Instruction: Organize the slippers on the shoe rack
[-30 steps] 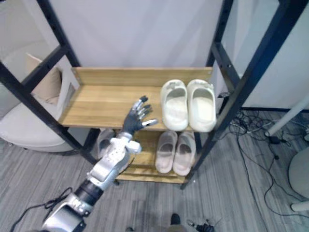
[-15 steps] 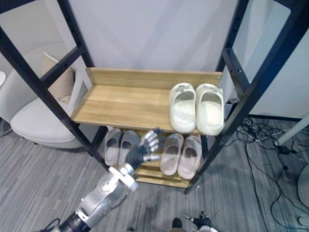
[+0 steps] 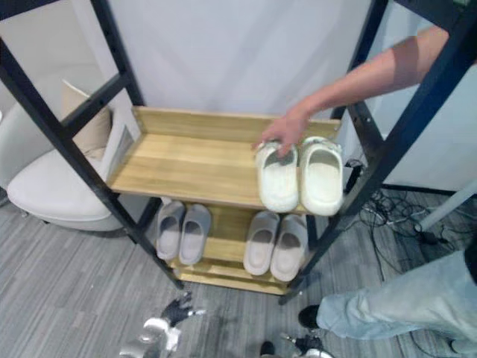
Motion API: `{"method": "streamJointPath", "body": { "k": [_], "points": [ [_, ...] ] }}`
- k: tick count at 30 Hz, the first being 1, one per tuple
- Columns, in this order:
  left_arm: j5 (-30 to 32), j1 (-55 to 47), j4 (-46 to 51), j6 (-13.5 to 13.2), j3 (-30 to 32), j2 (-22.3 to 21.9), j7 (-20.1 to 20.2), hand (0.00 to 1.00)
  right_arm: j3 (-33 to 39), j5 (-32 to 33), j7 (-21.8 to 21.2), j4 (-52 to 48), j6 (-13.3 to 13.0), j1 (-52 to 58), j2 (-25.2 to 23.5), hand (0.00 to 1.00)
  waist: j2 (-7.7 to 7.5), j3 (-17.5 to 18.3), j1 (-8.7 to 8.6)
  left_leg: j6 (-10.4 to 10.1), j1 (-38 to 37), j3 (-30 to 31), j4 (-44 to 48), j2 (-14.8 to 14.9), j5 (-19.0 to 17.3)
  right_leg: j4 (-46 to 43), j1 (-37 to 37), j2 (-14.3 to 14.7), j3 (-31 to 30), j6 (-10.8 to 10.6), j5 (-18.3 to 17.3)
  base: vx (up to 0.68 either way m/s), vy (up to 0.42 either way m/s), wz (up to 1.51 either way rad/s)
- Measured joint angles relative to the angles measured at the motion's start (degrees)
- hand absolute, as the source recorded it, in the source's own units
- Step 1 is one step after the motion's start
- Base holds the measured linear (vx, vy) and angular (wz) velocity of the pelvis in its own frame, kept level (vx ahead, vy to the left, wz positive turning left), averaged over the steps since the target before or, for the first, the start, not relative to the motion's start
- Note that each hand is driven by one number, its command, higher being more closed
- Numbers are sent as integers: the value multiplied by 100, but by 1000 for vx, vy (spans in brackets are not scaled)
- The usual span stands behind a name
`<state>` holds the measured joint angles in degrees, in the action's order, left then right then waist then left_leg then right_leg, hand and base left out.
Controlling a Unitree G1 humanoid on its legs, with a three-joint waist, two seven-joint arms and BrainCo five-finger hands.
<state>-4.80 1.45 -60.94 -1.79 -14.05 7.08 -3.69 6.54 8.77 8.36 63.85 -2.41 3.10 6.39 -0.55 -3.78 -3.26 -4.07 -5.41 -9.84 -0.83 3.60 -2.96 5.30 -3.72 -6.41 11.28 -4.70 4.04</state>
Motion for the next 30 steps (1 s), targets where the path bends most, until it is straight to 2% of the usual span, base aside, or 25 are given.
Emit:
{"method": "streamJointPath", "body": {
  "k": [5, 11, 16, 30],
  "points": [
    [706, -131, -239, 172, 473, -3, -342, 0, 24, -1, 65, 20, 2, 41, -3, 0, -24, -19, 57, -82, -65, -60, 5, 10, -64, 26, -26, 2, -78, -4, -12, -44, 3, -7],
    [821, -220, -286, 217, 993, -138, -385, 0, 190, -1, 65, 109, 4, 37, -11, 0, 2, -13, 58, -116, -68, -69, 12, 82, -94, 26, -25, 52, -101, -13, -50, 0, 0, 0],
    [872, -248, -378, 218, 1278, -225, -389, 0, 230, 0, 63, 237, 13, 47, 35, 0, 96, 42, 54, -136, -69, -67, 9, 125, -110, 25, -23, 116, -109, 50, -79, 39, -6, -1],
    [875, -234, -386, 214, 1308, -299, -396, 0, 231, 1, 64, 236, 11, 31, 63, 0, 167, -2, 53, -134, -70, -25, 25, 160, -108, 26, -34, 160, -58, 70, -110, 13, -5, 0]
  ]
}}
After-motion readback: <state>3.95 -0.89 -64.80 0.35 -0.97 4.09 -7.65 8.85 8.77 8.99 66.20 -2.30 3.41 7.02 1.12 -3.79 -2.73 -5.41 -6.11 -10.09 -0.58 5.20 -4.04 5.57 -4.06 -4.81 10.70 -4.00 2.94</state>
